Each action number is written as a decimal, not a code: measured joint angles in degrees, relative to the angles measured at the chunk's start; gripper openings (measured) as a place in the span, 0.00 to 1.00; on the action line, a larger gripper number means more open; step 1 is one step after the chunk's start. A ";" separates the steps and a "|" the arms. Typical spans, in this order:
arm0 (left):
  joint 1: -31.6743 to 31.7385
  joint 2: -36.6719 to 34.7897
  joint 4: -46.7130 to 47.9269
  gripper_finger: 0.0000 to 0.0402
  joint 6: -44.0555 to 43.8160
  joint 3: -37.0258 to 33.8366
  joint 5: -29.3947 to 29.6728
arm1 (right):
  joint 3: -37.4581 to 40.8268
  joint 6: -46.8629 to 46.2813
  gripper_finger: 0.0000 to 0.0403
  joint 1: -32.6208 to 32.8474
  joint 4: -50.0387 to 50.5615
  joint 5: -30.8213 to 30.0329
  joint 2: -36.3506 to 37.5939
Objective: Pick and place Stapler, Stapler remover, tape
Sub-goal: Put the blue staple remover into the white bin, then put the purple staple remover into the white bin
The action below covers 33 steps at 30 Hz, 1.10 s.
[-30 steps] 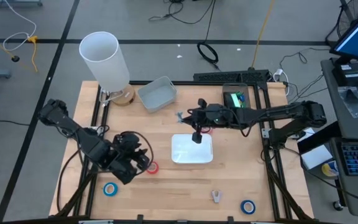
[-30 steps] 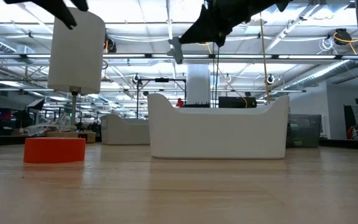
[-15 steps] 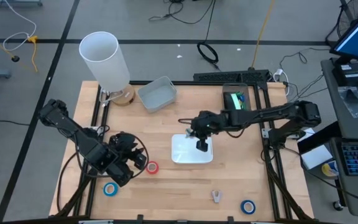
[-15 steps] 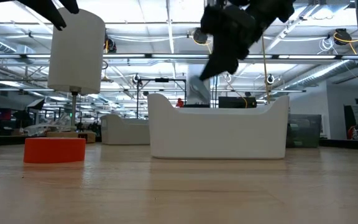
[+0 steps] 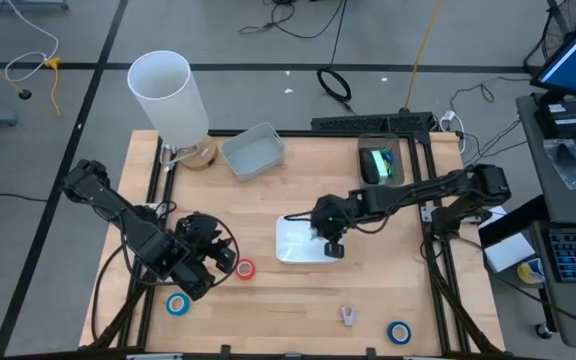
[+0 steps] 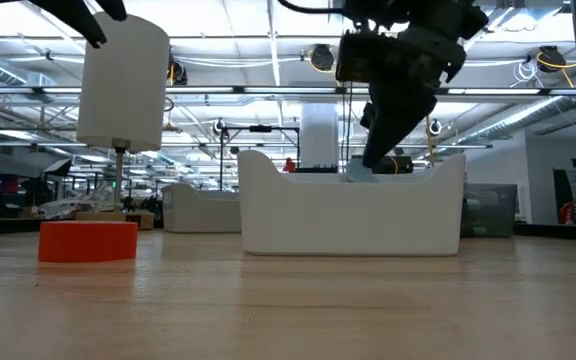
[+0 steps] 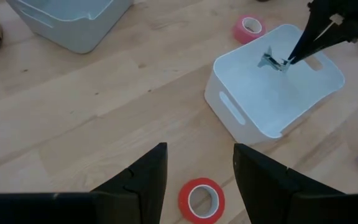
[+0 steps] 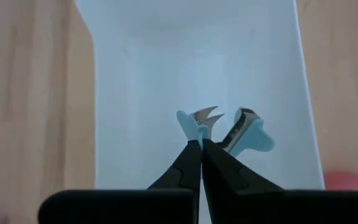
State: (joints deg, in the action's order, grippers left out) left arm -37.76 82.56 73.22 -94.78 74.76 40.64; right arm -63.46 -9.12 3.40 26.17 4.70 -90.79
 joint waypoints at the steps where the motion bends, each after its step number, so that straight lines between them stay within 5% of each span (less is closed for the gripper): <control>1: 0.00 0.00 -0.04 0.45 0.18 0.00 0.00 | -0.05 -0.08 0.00 0.19 -0.30 0.02 0.08; 20: 0.00 0.00 -5.42 0.45 5.11 0.00 -0.04 | 1.93 -0.93 0.00 0.21 -1.89 4.38 -2.09; 33: 0.00 0.01 -6.33 0.45 6.78 0.00 -0.11 | 2.01 -2.19 0.19 0.19 -1.77 4.58 -0.89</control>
State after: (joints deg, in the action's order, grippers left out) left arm -37.76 82.57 66.88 -88.00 74.76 40.53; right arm -61.45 -11.31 3.60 24.40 9.28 -91.68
